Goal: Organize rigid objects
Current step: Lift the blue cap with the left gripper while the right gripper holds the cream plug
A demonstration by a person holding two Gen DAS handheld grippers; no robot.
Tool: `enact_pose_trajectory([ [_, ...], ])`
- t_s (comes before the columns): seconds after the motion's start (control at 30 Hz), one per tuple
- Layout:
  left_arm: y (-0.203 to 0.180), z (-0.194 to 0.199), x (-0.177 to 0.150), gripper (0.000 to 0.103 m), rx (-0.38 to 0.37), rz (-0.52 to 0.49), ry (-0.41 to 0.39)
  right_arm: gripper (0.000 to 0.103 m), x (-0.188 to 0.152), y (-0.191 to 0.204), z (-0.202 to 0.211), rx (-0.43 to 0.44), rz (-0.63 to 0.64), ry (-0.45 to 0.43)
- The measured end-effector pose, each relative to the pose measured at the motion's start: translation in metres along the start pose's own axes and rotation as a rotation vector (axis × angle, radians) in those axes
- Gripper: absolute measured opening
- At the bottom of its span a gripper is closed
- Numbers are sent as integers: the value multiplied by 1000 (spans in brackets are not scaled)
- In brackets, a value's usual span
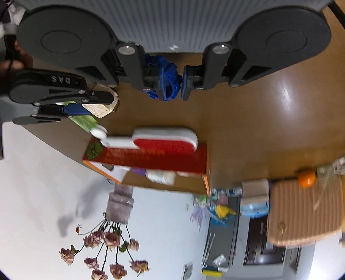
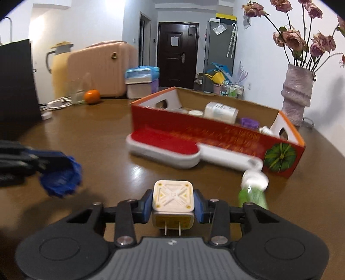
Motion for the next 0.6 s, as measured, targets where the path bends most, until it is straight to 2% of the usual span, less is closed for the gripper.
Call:
enact_pose_trajectory([
  [0.17,0,-3,-23,16,-4,32,54,38,-26,17,24,21,15,17],
  [0.37,4,-2,-30,19,7,76,78,38,-39,20,40,8,10,3],
  [0.43,5,2,-31,27,-5,89,80,38,-41,18,43,3,3,-4],
  [0.5,4,8,-30,42,-15,97,69,38,-42,17,44,0,-1,-8],
  [0.6,-3,17,-27,59,-49,87,45,38,-43,15,43,-1,-7,-9],
])
Point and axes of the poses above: each gripper's, at about its wrist camera, not at the fingertips, and z roughly against the way its jaws point, y to its left, x to its top, the point moved 9 cm from there along -z, roughly the way its jaws point, and after that the axes turned 3 degrees about y, right-handed, at the moved point
